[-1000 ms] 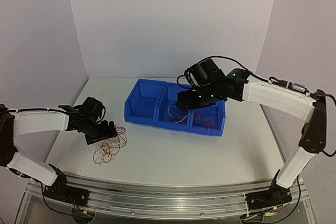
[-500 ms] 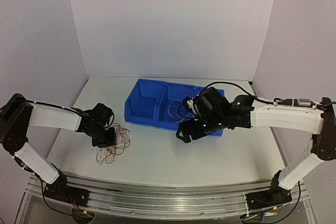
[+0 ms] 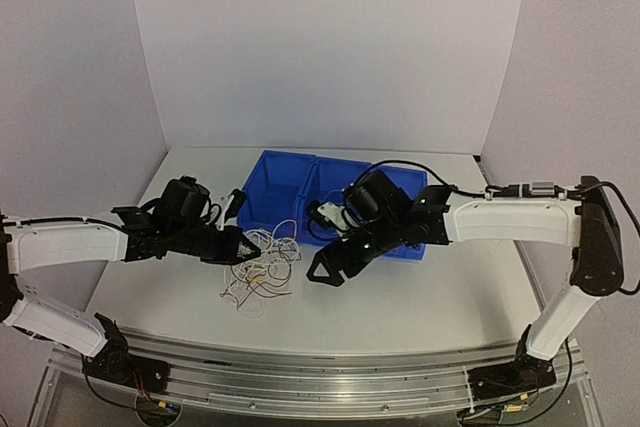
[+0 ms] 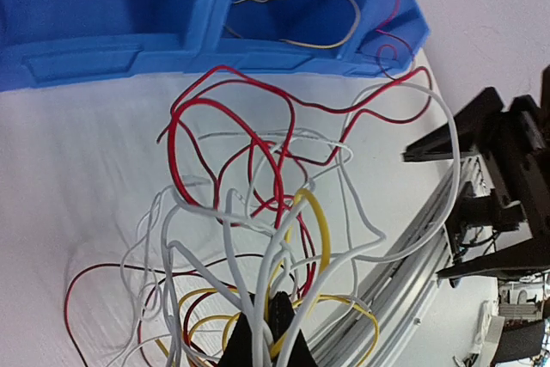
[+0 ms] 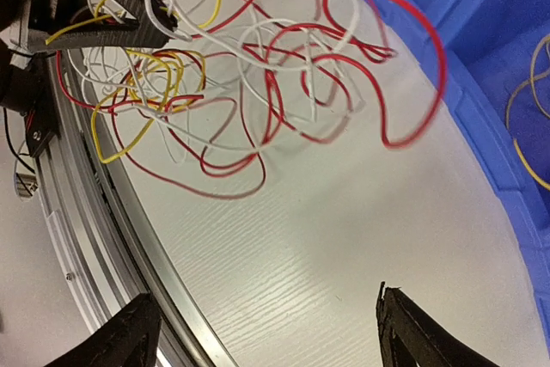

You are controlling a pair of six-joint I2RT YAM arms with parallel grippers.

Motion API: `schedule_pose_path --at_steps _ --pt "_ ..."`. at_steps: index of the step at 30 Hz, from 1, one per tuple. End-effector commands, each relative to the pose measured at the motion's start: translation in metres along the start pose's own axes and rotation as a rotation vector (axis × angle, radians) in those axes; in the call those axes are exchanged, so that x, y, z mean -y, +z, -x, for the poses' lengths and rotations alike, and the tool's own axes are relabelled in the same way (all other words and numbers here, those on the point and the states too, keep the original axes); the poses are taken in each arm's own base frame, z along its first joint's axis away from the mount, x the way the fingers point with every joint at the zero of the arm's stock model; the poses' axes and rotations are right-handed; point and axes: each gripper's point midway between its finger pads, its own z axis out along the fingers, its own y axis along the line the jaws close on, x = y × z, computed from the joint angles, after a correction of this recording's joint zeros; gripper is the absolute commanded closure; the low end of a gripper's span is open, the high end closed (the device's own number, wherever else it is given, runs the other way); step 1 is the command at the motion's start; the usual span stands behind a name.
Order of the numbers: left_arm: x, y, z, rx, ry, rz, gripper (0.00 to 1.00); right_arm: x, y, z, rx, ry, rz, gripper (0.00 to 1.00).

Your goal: Untangle the cables

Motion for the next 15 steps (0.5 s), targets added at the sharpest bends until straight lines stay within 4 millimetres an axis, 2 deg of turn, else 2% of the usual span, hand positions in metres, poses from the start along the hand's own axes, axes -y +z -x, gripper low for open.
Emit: schedule_pose_path --at_steps 1,5,10,15 --pt "0.040 -0.014 0.005 0.029 0.111 -0.161 1.00 -0.024 0.006 0.032 0.062 -0.168 0.071 0.16" --pt "0.048 -0.016 0.000 0.011 0.144 -0.196 1.00 -0.008 0.015 0.040 0.072 -0.184 -0.021 0.17" --pt "0.051 -0.019 -0.007 0.000 0.168 -0.209 1.00 -0.004 0.009 0.046 0.103 -0.131 -0.047 0.19" --pt "0.055 -0.023 -0.010 0.000 0.191 -0.230 1.00 0.010 0.010 0.052 0.129 -0.109 -0.130 0.20"
